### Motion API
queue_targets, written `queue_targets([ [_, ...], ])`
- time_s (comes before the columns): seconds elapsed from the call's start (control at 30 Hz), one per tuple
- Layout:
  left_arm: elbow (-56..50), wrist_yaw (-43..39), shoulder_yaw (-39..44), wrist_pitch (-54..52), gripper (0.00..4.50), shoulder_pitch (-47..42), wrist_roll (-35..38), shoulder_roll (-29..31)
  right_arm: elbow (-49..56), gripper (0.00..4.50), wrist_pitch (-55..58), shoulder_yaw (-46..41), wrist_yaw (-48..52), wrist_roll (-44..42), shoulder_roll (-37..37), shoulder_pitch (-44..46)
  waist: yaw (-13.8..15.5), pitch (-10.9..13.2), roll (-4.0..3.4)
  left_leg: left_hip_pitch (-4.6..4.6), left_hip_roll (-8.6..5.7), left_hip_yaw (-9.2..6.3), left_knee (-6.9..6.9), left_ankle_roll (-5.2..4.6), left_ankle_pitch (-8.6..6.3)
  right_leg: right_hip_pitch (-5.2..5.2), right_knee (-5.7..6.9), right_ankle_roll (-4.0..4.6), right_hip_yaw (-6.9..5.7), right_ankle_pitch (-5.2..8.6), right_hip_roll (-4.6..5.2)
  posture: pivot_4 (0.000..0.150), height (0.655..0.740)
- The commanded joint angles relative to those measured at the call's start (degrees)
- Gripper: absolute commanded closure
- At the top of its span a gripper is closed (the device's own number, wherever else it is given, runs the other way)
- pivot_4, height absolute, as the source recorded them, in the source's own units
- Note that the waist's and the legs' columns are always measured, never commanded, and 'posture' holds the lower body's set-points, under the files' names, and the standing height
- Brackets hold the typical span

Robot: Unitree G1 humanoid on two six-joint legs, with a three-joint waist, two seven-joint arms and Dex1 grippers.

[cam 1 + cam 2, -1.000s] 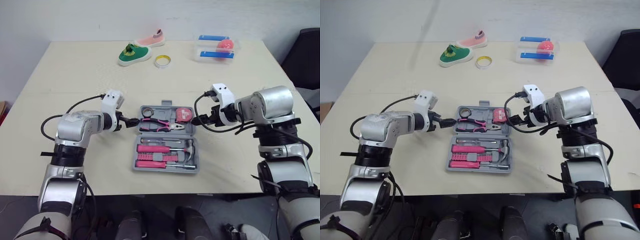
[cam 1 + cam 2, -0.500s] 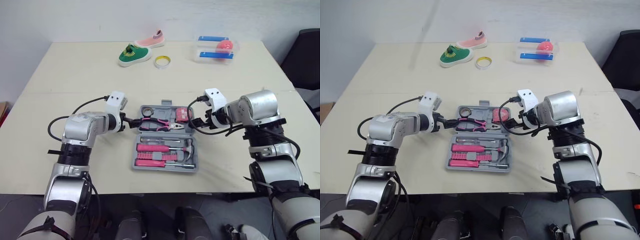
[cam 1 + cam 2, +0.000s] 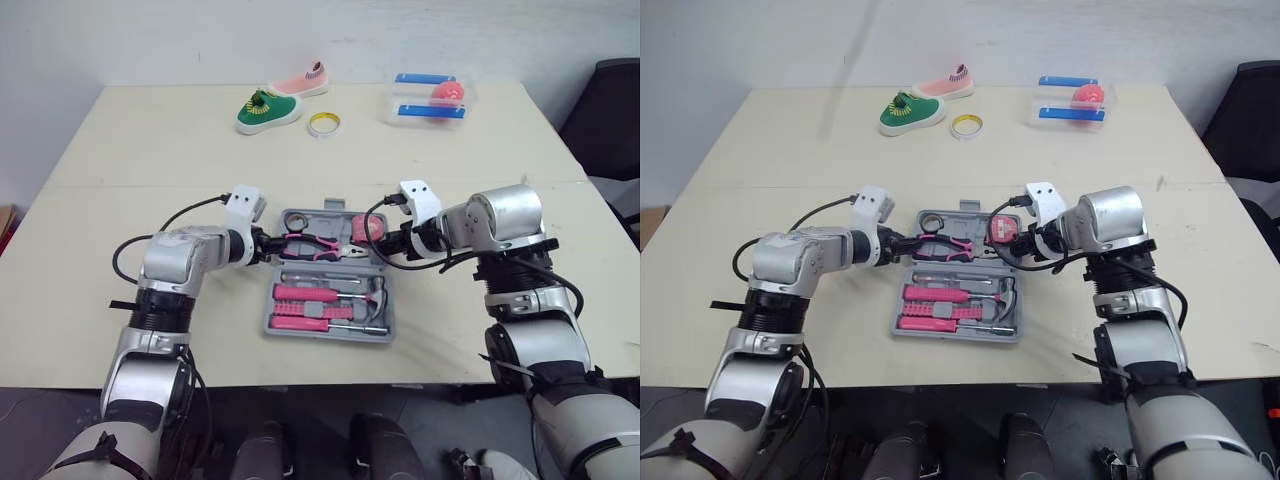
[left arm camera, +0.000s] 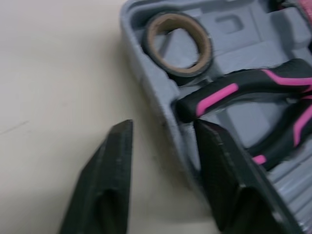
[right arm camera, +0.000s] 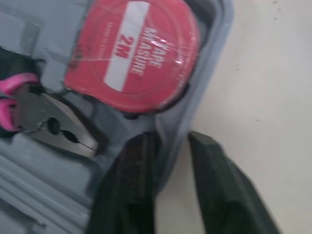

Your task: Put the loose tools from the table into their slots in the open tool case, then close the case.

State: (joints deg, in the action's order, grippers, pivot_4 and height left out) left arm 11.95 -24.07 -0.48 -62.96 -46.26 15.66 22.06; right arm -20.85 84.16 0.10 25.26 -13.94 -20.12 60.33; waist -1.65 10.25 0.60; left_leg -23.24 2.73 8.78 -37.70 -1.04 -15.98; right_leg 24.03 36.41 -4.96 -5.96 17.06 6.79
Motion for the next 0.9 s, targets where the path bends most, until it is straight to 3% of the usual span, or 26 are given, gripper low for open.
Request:
queue_targets([
  [0.03, -2.7, -1.4, 3.3, 3.9, 4.35, 1.6, 2.1, -0.6, 1.3, 4.5, -1.7, -5.4, -3.1, -0.4, 1.6, -1.0, 0.0, 0.0, 0.0, 0.01, 0.0, 0.0, 0.0, 0.0, 0.0, 0.0, 0.02, 0.0, 0.0, 0.0, 0.01, 0.15, 0.74],
  [0.3, -9.8, -5.3, 7.7, 19.1, 4.43, 9.6, 4.3, -2.3, 19.7, 4.5, -23.2, -2.9, 6.5, -3.4, -2.3, -13.1, 0.1, 0.0, 0.0, -0.05, -0.01, 0.04, 0.11, 0.01, -0.01, 0.09, -0.08, 0.0, 0.02, 0.0, -0.01, 0.15, 0.74],
  [0.43, -10.4, -8.3, 5.8, 34.7, 4.43, 16.1, -0.3, -0.2, 24.8, 4.5, -45.4, -0.7, 10.3, 1.0, -5.9, -22.9, 0.1, 0.0, 0.0, -0.06, -0.03, 0.06, 0.19, -0.01, -0.03, 0.09, -0.25, -0.01, 0.0, -0.01, -0.02, 0.15, 0.74],
  [0.53, -7.7, -9.2, 5.0, 52.1, 4.43, 20.9, -5.0, 1.2, 24.0, 4.5, -64.2, 2.6, 11.5, 7.2, -9.3, -31.5, 0.1, 0.0, 0.0, -0.04, -0.02, 0.18, 0.35, 0.0, -0.04, 0.1, -0.4, -0.04, 0.01, -0.02, -0.04, 0.15, 0.74],
  [0.67, -3.3, -8.6, 4.8, 65.5, 4.43, 24.2, -8.4, 2.3, 18.1, 4.5, -88.2, 4.8, 8.9, 14.8, -12.1, -38.4, 0.1, 0.0, 0.01, 0.01, -0.01, 0.25, 0.36, -0.04, -0.06, 0.1, -0.5, -0.04, 0.02, -0.02, -0.03, 0.15, 0.74],
  [0.77, 0.2, -8.7, 3.1, 77.4, 4.43, 26.1, -12.8, 4.6, 11.9, 4.5, -102.0, 5.9, 6.0, 19.9, -14.1, -40.7, 0.1, 0.0, 0.01, 0.12, -0.01, 0.3, 0.29, -0.07, -0.07, 0.07, -0.55, -0.04, 0.06, -0.02, 0.0, 0.15, 0.74],
  [0.9, 2.1, -8.8, 3.0, 84.6, 4.43, 27.6, -12.7, 5.0, 5.1, 4.5, -114.5, 6.7, 1.5, 25.0, -16.2, -42.1, 0.0, 0.0, 0.0, 0.7, 0.01, 0.33, 0.38, -0.11, -0.17, -0.41, -0.58, 0.0, 0.08, -0.03, 0.07, 0.15, 0.74],
])
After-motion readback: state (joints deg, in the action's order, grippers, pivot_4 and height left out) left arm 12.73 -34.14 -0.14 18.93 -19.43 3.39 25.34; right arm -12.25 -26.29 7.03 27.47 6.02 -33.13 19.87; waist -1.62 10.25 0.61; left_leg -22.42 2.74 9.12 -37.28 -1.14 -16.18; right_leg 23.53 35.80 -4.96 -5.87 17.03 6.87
